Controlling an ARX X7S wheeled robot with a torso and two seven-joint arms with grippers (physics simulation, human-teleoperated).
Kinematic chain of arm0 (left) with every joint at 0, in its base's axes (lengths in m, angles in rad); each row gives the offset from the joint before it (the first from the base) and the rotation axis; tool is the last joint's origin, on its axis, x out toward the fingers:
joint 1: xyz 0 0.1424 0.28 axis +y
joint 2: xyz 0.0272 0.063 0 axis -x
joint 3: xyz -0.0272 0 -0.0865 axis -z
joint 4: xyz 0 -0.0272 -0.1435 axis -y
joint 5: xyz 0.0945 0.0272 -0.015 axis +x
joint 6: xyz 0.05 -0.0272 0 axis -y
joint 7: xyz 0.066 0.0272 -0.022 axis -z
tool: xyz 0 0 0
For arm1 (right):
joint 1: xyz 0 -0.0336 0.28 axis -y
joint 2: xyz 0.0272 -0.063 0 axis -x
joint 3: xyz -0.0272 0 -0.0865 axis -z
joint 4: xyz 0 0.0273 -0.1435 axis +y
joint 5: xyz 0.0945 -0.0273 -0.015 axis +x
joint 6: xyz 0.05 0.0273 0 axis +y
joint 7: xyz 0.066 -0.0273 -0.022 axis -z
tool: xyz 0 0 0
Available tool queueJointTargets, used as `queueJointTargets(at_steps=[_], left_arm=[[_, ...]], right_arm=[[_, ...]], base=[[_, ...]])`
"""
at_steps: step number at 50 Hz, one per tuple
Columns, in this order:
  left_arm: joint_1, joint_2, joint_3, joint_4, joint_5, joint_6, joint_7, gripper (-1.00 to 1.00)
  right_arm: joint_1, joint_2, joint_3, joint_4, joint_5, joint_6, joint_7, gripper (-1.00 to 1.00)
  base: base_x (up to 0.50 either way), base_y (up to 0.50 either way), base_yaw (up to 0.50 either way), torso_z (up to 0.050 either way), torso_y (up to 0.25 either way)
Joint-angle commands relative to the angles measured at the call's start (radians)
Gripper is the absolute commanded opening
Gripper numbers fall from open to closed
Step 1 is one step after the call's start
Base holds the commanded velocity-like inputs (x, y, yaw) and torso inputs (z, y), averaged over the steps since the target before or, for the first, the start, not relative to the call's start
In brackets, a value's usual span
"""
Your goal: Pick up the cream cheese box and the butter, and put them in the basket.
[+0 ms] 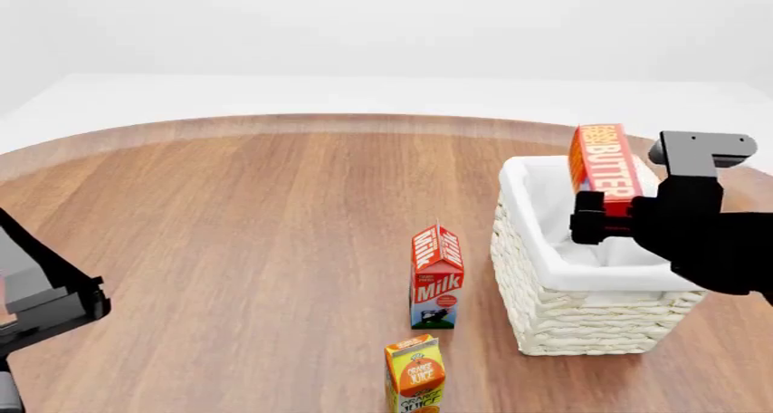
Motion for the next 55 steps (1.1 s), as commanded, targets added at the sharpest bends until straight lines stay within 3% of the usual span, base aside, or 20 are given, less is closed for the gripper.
queueJointTargets(at_steps=[1,27,28,48,55], left_arm=[[-0.005,0.021,-0.021,-0.017,0.018,0.011,0.023,1.00],[-0.006,0.020,-0.014,-0.017,0.022,0.009,0.023,1.00],[-0.006,0.021,-0.013,-0.018,0.024,0.009,0.023,1.00],[-0.009,0.021,-0.003,-0.030,0.026,0.018,0.025,1.00],[-0.006,0.019,-0.006,-0.017,0.024,0.009,0.024,1.00]], right_arm=[[0.000,-0.048,0.046,0.051,-0.091,-0.024,-0.064,-1.00],[-0.064,-0.053,0.040,0.113,-0.103,-0.061,-0.053,-1.00],[-0.060,-0.051,0.041,0.111,-0.102,-0.058,-0.049,1.00],[-0.048,-0.040,0.039,0.077,-0.117,-0.052,-0.048,1.00],[-0.040,0.063,0.082,-0.159,-0.076,-0.064,0.015,1.00]], base=[[0.00,0.00,0.00,0.000,0.000],[0.00,0.00,0.00,0.000,0.001],[0.00,0.00,0.00,0.000,0.000],[0.00,0.00,0.00,0.000,0.000],[0.00,0.00,0.00,0.000,0.000]])
